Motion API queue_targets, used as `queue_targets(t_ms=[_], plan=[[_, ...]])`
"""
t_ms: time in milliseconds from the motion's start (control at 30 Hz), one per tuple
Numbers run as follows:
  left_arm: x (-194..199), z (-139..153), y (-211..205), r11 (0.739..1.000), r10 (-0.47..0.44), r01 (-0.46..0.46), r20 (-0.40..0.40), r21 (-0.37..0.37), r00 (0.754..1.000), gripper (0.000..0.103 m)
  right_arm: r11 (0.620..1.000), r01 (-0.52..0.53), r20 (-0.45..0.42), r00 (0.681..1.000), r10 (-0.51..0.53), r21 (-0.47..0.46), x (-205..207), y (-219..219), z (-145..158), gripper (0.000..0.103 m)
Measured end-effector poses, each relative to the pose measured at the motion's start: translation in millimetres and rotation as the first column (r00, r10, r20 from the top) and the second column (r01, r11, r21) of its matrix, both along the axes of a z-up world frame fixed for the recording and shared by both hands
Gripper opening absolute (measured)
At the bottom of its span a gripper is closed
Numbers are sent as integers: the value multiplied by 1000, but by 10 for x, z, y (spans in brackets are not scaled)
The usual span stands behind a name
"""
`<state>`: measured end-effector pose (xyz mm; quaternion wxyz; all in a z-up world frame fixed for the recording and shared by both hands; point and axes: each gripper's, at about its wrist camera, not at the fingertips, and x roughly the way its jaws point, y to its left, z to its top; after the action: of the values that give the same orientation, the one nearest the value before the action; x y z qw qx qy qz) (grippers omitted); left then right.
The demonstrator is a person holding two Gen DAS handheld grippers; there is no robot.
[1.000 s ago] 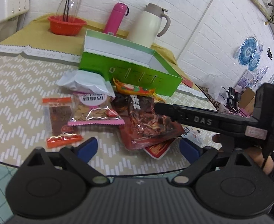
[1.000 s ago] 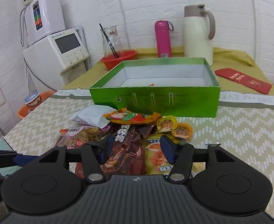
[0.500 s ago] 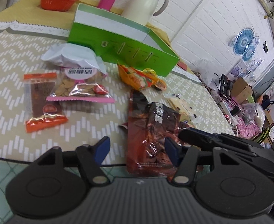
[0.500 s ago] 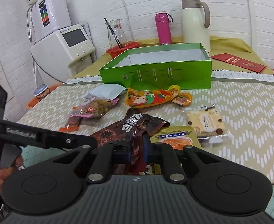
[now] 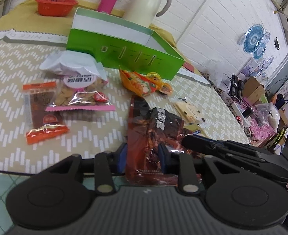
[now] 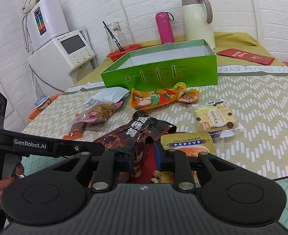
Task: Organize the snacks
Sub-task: 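Grasp the brown jerky pack with the right tool and lift it, then carry the brown jerky pack into the green box and release it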
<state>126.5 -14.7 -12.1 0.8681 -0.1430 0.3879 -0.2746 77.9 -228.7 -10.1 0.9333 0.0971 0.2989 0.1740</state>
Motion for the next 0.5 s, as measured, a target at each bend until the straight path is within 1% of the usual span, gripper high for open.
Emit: queue_targets(t_ms=[100,300,400,500], plan=[[-83,113,30,1000,12,-11,32,-17,999,21,999,4,42,999,-3,-35,-71,60,86,21],[-201,463,122,998,34,-27,110,-63,993,21,1000,-1,134,991,5,-24,-189,72,380,20],[-169,651,147,995,43,-29,151,-90,988,21,1000,-6,193,981,11,-30,-173,80,559,20],[-54,815,142,994,50,-31,183,-104,982,21,999,-8,237,971,19,-46,-51,88,718,20]])
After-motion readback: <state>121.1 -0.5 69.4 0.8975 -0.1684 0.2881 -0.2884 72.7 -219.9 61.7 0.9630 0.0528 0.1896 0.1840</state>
